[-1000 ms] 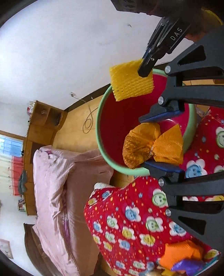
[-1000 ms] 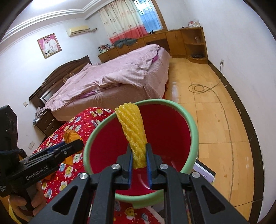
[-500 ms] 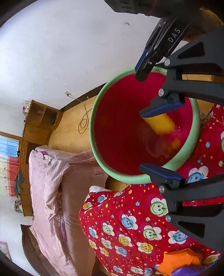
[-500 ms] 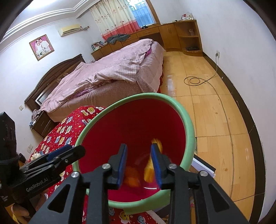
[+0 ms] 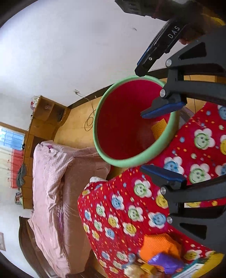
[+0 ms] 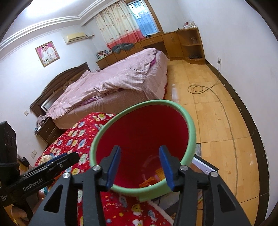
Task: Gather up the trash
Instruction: 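Move both open tools back over the bedspread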
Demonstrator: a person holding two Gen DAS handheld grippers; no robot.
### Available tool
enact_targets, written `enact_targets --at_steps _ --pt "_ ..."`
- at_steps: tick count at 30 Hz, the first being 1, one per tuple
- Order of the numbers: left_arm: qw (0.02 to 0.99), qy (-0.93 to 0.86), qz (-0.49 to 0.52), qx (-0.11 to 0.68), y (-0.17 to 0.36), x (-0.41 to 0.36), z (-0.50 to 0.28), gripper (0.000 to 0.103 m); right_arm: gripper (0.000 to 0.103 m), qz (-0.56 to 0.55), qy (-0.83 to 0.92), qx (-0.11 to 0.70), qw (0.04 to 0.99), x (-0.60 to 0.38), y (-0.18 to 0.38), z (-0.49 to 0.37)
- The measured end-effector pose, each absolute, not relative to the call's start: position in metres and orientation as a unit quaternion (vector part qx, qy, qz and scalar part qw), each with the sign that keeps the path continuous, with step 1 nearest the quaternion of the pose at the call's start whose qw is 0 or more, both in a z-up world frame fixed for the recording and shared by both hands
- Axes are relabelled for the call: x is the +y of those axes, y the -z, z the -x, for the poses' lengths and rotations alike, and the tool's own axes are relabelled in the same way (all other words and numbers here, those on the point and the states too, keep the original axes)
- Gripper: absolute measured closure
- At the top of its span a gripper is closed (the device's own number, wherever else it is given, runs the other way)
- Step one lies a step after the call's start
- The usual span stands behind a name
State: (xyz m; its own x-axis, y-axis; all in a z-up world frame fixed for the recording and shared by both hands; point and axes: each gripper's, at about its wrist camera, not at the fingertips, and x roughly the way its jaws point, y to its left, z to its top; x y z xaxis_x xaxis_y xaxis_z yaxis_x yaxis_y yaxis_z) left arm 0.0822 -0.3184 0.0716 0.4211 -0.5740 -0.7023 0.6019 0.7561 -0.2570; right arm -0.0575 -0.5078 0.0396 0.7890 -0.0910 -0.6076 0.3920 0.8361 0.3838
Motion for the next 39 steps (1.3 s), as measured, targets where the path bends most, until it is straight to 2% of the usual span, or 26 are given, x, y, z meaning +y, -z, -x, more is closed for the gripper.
enact_targets --at_steps 17,35,39 --pt "0.884 0.246 0.025 0.398 -0.088 -0.196 -0.064 0.048 0.038 -0.230 0.063 0.292 0.926 -0.427 -0.057 0.062" --pt "0.891 0.097 0.059 0.439 -0.049 -0.080 -0.065 0.047 0.028 -0.235 0.031 0.330 0.914 -0.388 -0.033 0.056" --pt "0.889 0.066 0.067 0.449 -0.036 -0.063 -0.068 0.042 0.023 -0.238 0.024 0.331 0.913 -0.384 -0.028 0.058"
